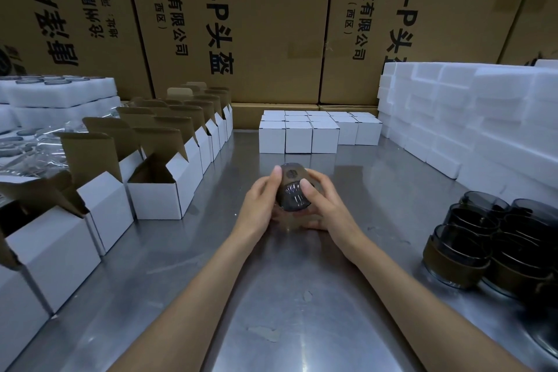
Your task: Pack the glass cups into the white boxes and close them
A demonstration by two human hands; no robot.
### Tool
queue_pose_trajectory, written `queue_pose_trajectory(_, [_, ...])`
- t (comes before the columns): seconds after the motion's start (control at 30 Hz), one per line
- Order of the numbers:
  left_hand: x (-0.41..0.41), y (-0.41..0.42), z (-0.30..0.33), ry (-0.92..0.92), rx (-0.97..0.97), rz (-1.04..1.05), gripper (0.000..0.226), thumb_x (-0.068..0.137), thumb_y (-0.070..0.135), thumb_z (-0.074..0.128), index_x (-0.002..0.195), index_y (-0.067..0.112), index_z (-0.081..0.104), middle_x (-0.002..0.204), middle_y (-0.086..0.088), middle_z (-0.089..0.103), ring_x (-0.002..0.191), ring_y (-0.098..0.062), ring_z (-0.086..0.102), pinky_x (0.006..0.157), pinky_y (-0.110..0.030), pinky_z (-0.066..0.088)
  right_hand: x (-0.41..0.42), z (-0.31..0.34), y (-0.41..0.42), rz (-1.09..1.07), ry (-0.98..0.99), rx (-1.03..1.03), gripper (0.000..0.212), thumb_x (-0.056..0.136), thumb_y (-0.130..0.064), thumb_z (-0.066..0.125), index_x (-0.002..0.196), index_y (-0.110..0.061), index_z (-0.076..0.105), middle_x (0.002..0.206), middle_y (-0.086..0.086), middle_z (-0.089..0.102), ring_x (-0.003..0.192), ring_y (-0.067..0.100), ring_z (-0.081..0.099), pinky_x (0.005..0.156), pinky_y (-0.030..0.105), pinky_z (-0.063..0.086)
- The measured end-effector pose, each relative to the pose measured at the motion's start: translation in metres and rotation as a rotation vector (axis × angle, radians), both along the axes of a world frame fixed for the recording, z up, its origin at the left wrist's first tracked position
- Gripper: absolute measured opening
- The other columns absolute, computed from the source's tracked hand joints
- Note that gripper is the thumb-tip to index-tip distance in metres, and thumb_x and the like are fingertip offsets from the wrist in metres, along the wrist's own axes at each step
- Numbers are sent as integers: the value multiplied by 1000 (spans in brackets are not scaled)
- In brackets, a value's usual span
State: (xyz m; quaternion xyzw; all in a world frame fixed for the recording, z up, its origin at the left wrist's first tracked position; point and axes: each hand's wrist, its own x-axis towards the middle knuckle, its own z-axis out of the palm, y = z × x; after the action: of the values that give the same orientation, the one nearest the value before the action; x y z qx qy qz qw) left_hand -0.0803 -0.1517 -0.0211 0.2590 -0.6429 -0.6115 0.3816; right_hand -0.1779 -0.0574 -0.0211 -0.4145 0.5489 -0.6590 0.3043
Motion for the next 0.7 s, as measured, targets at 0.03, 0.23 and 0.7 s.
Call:
queue_pose_trajectory(0.03, [-1,2,-2,12,-44,11,43,91,50,51,110,14,65,87,1,71,72,-13,66,68,-31,53,-1,1,0,-5,-32,-12,47,81,-47,60,125,-33,50,117,1,64,95,17,69,62,22,54])
queue_pose_trajectory(0.23, [-1,3,-7,-23,-213,45,76,72,65,69,130,20,51,90,0,65,77,-14,64,82,-33,51,-12,7,3,51,-231,32,36,95,-33,52,129,-22,51,109,5,66,89,24,69,69,28,54])
queue_pose_trajectory(0.7, [-1,12,-10,-85,-983,177,62,69,6,75,127,19,56,119,8,59,111,-13,55,93,-24,45,0,4,-1,-219,-57,44,61,81,-23,74,131,-24,39,125,9,52,105,21,61,87,42,53])
